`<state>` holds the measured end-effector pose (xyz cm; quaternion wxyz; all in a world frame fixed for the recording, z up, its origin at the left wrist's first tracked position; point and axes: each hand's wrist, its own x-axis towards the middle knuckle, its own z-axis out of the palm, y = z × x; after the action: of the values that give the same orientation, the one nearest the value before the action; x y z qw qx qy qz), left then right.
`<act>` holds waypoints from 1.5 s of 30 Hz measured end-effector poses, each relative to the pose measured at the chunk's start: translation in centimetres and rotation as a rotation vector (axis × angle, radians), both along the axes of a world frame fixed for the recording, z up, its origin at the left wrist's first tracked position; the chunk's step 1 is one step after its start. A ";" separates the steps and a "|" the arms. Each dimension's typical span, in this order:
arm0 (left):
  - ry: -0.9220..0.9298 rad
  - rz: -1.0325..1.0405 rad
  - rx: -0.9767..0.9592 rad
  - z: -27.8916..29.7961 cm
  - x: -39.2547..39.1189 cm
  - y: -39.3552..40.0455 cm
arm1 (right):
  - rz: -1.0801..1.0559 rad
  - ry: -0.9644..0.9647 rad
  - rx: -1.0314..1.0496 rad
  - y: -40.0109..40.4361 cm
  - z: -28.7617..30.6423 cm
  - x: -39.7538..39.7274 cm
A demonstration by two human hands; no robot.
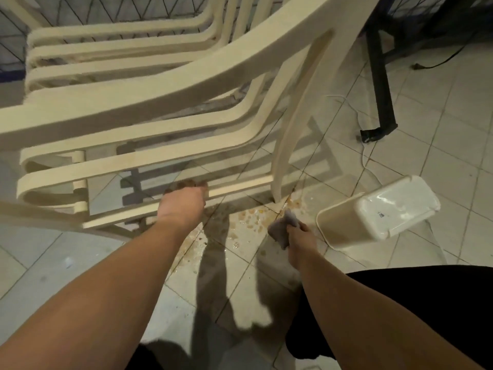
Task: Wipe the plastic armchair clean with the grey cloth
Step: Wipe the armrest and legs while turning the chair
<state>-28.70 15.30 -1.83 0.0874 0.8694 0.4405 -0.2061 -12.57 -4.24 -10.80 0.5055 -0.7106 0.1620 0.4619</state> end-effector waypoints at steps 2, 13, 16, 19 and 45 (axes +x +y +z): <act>0.048 0.016 0.004 0.1 -1.6 -0.2 | 0.022 0.027 -0.014 0.8 -0.9 -0.8; -0.124 -0.047 -0.189 0.8 7.0 -3.9 | -0.346 0.231 0.127 0.9 -2.8 -1.3; -0.076 0.013 -0.099 0.0 7.3 -4.3 | -0.371 0.334 0.139 2.3 -3.1 -0.8; -0.014 -0.045 -0.044 -0.3 7.3 -4.3 | -0.425 0.381 0.256 6.2 -2.5 -1.1; -0.120 0.022 -0.023 -0.4 7.5 -4.5 | -0.063 -0.435 0.321 7.1 2.5 -4.1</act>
<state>-21.16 10.78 -2.26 0.1260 0.8741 0.4418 -0.1577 -16.67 2.90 -8.29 0.6486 -0.6985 -0.0038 0.3022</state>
